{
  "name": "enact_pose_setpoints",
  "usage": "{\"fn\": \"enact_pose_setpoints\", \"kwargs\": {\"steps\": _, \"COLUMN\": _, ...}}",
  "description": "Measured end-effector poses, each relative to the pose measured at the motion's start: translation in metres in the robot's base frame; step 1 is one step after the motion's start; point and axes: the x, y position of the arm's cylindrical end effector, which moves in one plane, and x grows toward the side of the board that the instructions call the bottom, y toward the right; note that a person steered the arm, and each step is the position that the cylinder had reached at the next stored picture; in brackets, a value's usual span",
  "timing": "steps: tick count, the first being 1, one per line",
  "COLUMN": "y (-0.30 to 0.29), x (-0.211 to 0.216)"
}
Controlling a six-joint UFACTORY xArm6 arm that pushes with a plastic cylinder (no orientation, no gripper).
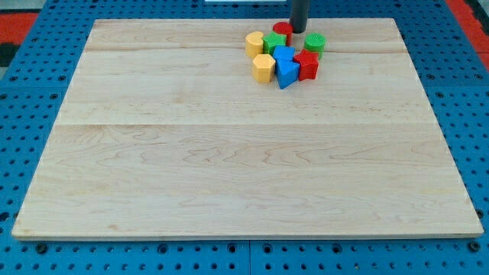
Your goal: Nudge the group of blocks down a bit
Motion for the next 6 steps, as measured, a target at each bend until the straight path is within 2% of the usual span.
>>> {"fn": "enact_pose_setpoints", "kwargs": {"steps": 3, "y": -0.013, "x": 0.003}}
{"fn": "enact_pose_setpoints", "kwargs": {"steps": 5, "y": 0.006, "x": -0.024}}
{"fn": "enact_pose_setpoints", "kwargs": {"steps": 6, "y": -0.035, "x": -0.023}}
